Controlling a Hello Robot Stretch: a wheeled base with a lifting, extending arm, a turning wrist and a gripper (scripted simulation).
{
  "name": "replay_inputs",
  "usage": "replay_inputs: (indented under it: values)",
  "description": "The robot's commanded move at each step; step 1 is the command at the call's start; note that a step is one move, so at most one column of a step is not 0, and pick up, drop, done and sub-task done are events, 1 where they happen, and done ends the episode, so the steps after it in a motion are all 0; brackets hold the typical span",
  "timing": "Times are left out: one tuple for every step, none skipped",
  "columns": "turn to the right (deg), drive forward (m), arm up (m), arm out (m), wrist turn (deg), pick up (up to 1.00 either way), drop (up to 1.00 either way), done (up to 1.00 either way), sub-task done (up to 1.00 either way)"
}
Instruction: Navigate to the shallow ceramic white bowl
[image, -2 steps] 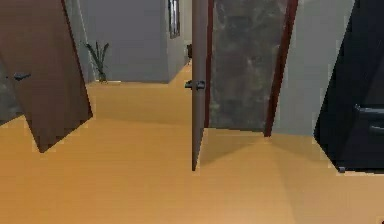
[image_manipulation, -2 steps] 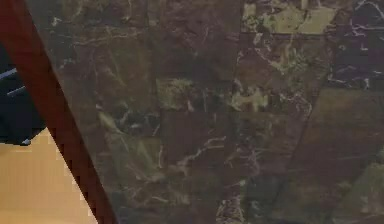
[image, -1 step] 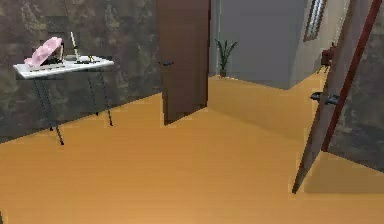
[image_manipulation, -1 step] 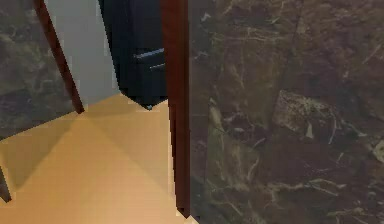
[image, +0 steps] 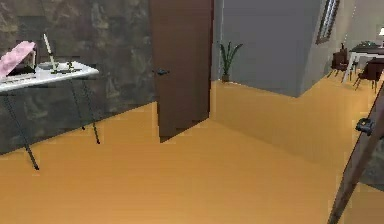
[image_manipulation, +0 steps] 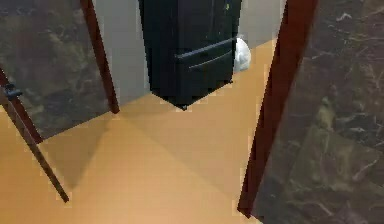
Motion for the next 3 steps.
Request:
replay_inputs:
  values:
    - [-45.0, 0.0, 0.0, 0.0, 0.0, 0.0, 0.0, 0.0, 0.0]
    - [0.0, 1.0, 0.0, 0.0, 0.0, 0.0, 0.0, 0.0, 0.0]
    - [-3.0, 0.0, 0.0, 0.0, 0.0, 0.0, 0.0, 0.0, 0.0]
